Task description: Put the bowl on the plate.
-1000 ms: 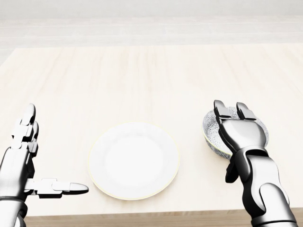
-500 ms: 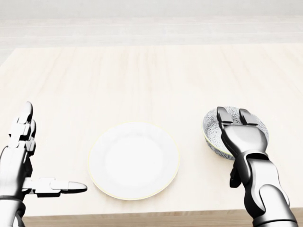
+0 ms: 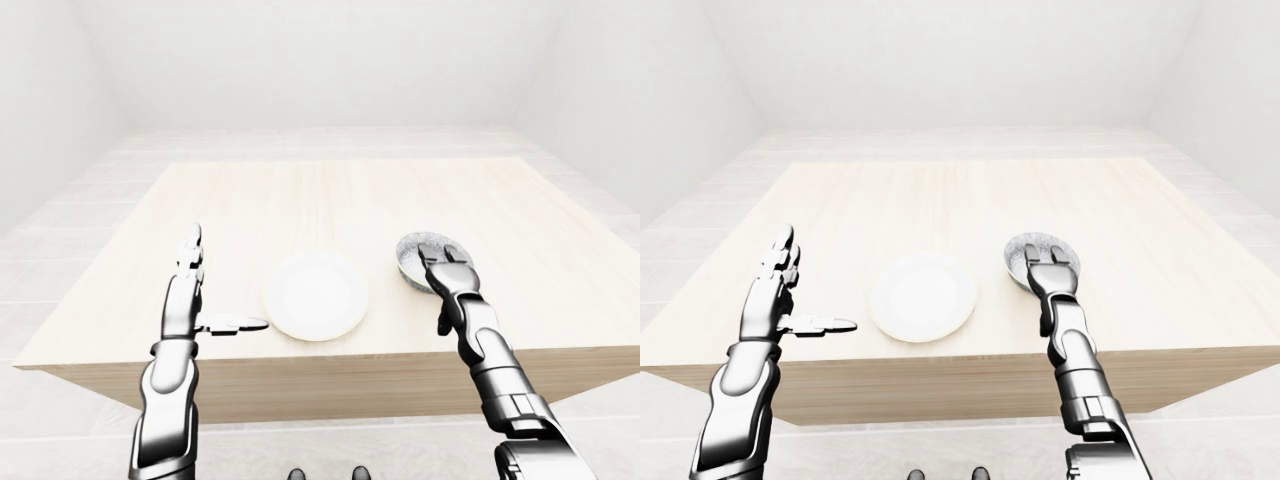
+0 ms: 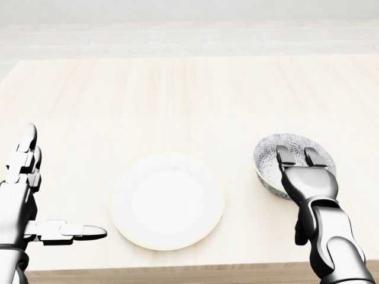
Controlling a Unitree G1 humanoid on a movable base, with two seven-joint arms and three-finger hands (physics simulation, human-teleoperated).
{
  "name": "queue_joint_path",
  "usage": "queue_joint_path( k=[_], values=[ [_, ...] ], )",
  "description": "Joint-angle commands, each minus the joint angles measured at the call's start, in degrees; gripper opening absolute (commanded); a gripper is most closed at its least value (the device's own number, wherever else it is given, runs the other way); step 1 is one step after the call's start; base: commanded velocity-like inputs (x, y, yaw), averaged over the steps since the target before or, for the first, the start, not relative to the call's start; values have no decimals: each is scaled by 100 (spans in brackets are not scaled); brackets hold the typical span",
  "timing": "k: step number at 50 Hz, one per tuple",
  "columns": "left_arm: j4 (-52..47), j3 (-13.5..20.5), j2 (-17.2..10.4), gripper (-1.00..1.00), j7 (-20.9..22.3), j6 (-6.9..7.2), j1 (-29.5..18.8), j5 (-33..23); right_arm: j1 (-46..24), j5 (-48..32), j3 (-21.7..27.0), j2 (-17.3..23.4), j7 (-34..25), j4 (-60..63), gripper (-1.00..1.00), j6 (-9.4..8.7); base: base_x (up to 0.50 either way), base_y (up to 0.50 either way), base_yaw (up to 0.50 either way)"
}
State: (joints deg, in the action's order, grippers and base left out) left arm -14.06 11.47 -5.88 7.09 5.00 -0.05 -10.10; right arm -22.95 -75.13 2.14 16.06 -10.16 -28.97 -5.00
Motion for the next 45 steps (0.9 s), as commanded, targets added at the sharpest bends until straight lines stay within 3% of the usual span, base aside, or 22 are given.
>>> queue_joint_path(
  k=[1,30,32,35,39,41,45],
  values=[
    [-12,47,-16,100,18,0,-29,42,6,-94,-28,19,40,-220,100,0,0,0,0],
    [130,69,-47,100,-11,0,-59,71,-97,53,-64,43,228,-529,100,0,0,0,0],
    [120,69,-47,100,-11,0,-52,73,-89,53,-66,45,214,-507,57,0,0,0,0],
    [123,65,-45,100,-12,0,-47,71,-86,58,-61,47,218,-493,48,0,0,0,0],
    [137,60,-43,100,-19,0,-47,66,-44,44,-69,51,186,-430,-6,0,0,0,0],
    [128,60,-43,100,-19,0,-41,65,-24,34,-70,51,161,-385,-21,0,0,0,0],
    [97,63,-40,100,-15,0,-20,65,13,8,-70,59,112,-311,-27,0,0,0,0]
  ],
)
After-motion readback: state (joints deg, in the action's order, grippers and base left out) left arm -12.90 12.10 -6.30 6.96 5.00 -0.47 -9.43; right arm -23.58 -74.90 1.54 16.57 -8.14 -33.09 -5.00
